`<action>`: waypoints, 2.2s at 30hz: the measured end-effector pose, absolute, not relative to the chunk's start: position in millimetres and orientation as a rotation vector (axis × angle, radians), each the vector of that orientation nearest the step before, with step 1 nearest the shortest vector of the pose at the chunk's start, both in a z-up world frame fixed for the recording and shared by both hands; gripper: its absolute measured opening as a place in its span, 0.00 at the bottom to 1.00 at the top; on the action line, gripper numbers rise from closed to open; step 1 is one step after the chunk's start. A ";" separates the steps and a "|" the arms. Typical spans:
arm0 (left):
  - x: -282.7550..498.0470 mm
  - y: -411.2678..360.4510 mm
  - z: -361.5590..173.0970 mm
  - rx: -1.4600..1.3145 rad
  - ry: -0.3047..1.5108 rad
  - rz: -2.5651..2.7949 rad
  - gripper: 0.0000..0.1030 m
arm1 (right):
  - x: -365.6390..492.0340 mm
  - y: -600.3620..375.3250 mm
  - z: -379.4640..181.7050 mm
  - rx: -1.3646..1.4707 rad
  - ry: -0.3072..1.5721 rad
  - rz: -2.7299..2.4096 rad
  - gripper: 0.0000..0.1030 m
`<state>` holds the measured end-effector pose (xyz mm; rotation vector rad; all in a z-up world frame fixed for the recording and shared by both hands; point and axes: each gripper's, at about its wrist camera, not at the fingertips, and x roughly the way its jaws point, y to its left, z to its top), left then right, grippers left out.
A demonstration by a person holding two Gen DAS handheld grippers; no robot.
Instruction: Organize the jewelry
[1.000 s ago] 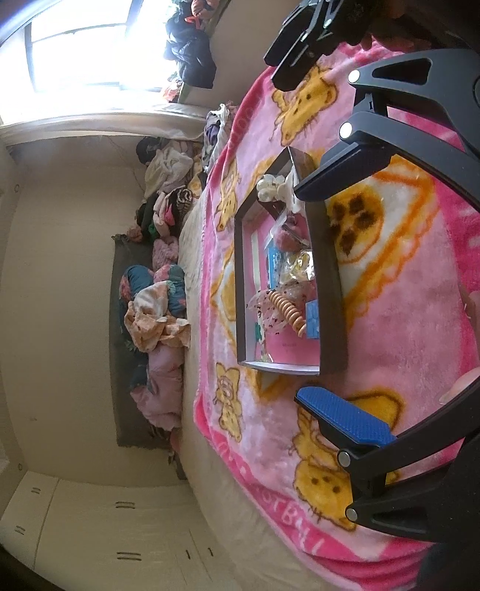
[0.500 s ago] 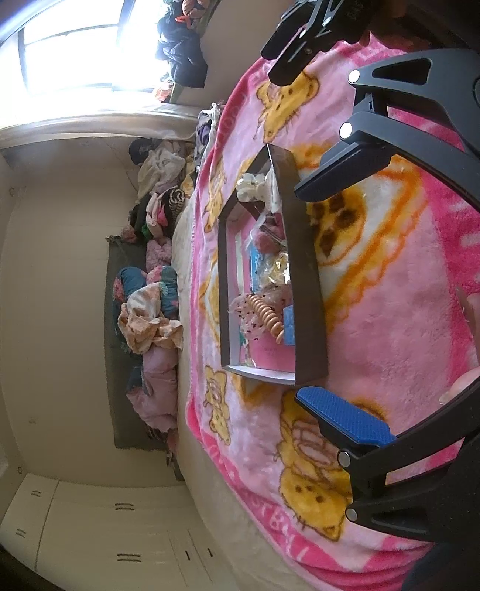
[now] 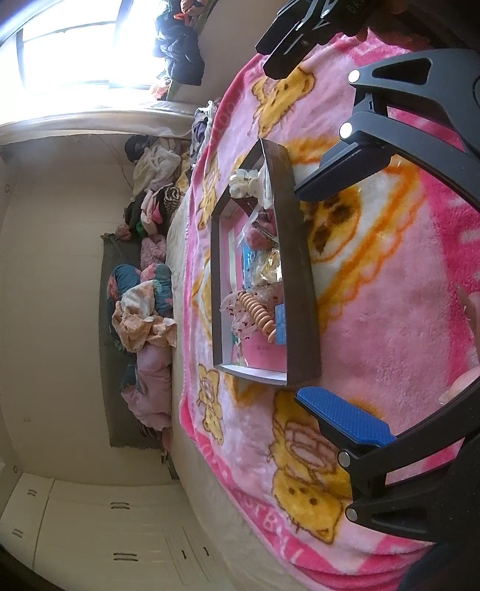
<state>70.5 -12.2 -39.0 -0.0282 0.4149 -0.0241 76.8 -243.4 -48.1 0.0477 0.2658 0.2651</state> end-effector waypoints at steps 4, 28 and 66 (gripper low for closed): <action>70.1 -12.8 -38.9 -0.031 0.415 -0.023 0.89 | 75.3 -242.6 -47.8 0.045 0.265 0.268 0.94; 70.2 -12.9 -38.7 -0.031 0.412 -0.023 0.89 | 74.6 -240.3 -46.3 0.042 0.263 0.270 0.94; 69.5 -15.2 -37.8 -0.028 0.413 -0.029 0.89 | 74.0 -239.8 -42.5 0.041 0.264 0.271 0.94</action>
